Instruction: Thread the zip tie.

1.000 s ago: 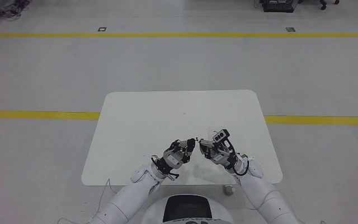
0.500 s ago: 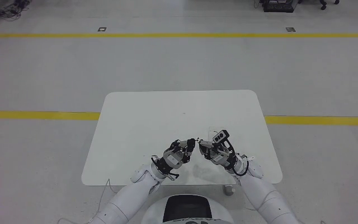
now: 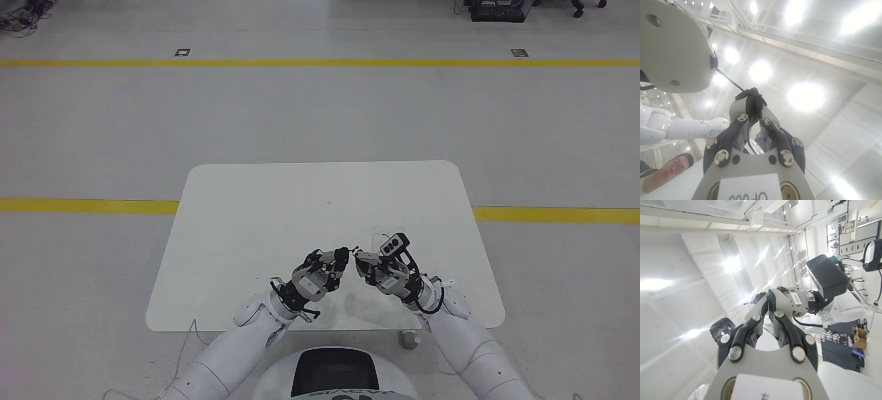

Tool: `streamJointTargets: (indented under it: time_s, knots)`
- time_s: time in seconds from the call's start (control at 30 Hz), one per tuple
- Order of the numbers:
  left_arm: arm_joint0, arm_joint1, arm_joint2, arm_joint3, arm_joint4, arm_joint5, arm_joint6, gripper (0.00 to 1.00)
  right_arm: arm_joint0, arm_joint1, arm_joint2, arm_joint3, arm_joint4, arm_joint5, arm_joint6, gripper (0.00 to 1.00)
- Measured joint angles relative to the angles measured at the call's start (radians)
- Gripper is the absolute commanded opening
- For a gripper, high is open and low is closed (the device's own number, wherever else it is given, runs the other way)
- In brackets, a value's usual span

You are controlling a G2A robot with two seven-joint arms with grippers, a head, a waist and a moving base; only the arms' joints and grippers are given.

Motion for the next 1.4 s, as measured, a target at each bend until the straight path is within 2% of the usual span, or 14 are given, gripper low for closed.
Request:
streamJointTargets:
  time_s: [1.4]
  knots:
    - [0.000, 0.000, 0.000, 0.000, 0.000, 0.000, 0.000, 0.00, 0.016, -0.003, -0.009, 0.041, -0.019, 0.023, -0.017, 0.00]
